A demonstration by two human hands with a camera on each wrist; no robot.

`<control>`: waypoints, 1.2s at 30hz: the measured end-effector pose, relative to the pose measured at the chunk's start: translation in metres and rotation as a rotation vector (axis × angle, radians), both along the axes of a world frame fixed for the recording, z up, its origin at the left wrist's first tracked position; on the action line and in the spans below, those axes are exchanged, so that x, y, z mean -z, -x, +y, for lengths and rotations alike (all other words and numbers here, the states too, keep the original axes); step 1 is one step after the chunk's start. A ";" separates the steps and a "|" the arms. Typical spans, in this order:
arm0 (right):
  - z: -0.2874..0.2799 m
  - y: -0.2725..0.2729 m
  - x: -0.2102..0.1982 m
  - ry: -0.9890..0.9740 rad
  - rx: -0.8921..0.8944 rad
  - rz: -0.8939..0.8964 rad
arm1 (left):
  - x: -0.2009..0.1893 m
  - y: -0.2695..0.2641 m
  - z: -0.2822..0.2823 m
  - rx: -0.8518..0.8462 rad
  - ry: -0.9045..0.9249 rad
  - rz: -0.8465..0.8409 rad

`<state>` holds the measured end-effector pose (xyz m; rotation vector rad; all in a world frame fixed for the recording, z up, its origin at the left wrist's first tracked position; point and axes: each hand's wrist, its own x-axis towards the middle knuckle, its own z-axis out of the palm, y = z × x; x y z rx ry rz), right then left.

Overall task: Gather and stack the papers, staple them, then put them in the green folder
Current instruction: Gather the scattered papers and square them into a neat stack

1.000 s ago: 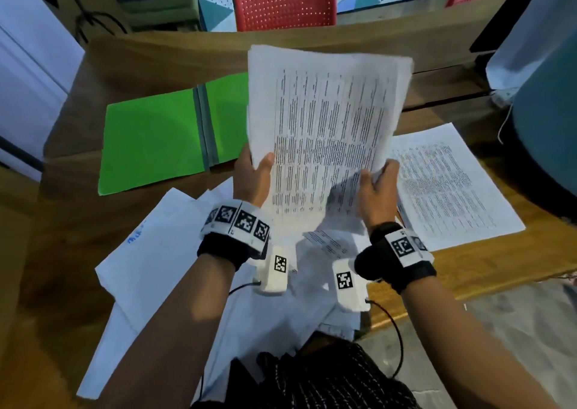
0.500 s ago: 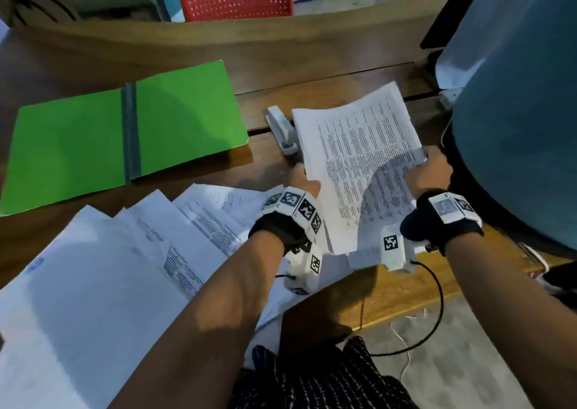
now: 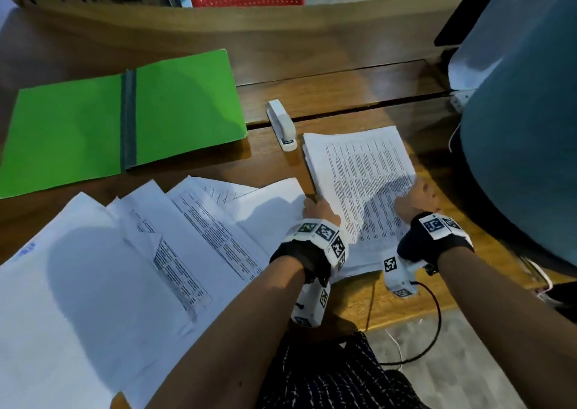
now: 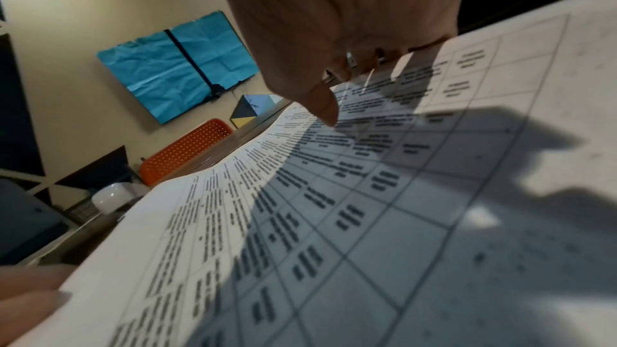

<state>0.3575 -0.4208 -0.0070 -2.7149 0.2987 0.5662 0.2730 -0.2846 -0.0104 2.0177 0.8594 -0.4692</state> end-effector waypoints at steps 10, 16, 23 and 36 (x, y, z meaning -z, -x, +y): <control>0.114 0.046 -0.024 -0.282 -0.425 -0.230 | -0.022 0.045 0.104 -0.206 -0.118 -0.206; 0.193 0.124 -0.018 -0.397 -0.713 0.038 | -0.018 0.137 0.213 -0.430 -0.304 -0.033; 0.235 0.208 0.004 -0.368 -0.912 0.232 | -0.009 0.264 0.267 -0.660 -0.381 0.390; 0.275 0.243 -0.002 -0.540 -0.605 0.036 | 0.007 0.315 0.284 -0.797 -0.456 0.112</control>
